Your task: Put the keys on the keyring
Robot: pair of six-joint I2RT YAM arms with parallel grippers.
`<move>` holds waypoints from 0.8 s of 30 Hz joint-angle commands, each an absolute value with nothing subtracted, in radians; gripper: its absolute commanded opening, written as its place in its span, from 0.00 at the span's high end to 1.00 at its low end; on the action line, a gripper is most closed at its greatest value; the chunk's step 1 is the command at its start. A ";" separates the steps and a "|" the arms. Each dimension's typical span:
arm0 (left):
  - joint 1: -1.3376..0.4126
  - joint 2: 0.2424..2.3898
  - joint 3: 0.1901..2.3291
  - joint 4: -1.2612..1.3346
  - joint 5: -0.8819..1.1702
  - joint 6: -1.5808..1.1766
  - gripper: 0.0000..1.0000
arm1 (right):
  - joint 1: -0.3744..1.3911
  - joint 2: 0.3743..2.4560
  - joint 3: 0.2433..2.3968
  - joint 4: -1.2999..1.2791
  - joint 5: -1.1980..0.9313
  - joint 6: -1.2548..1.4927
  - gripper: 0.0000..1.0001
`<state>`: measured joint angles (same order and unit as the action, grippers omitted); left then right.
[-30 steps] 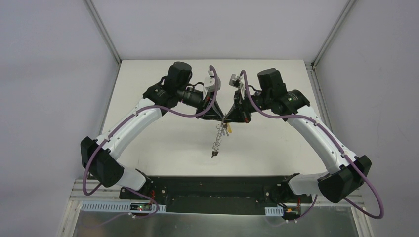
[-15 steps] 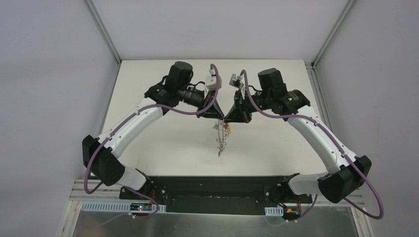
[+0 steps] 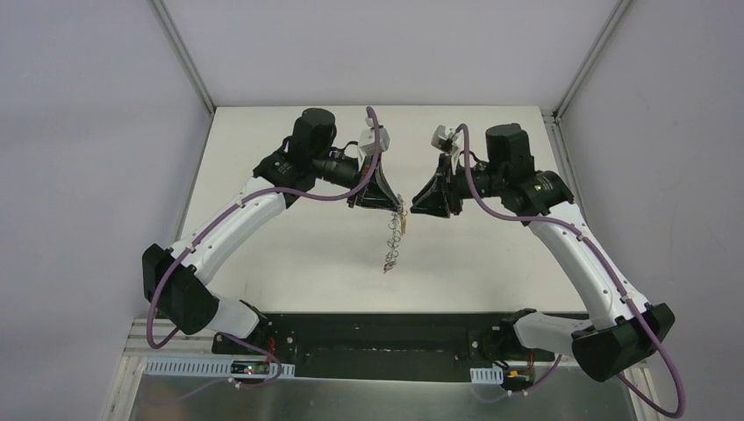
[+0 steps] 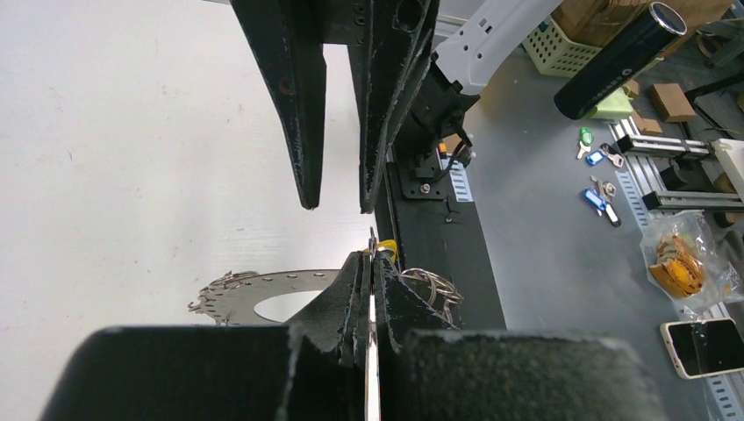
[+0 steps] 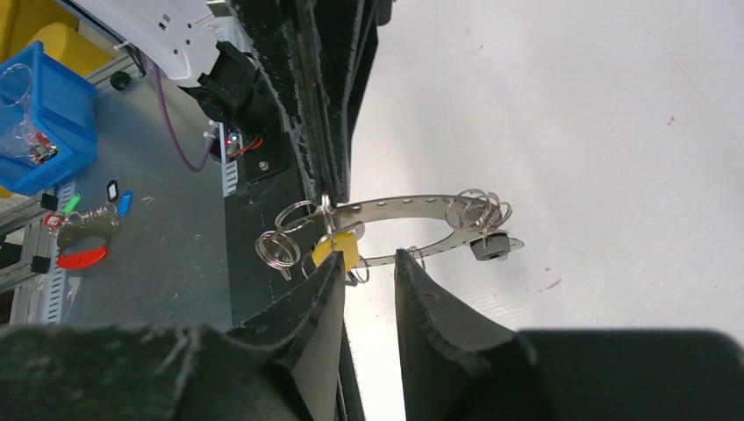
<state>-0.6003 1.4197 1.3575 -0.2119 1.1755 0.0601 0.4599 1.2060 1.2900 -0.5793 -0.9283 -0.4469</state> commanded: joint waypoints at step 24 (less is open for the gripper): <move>-0.595 1.381 1.340 -0.073 1.236 -0.026 1.00 | 0.457 1.231 1.261 -0.430 -1.098 -0.329 0.85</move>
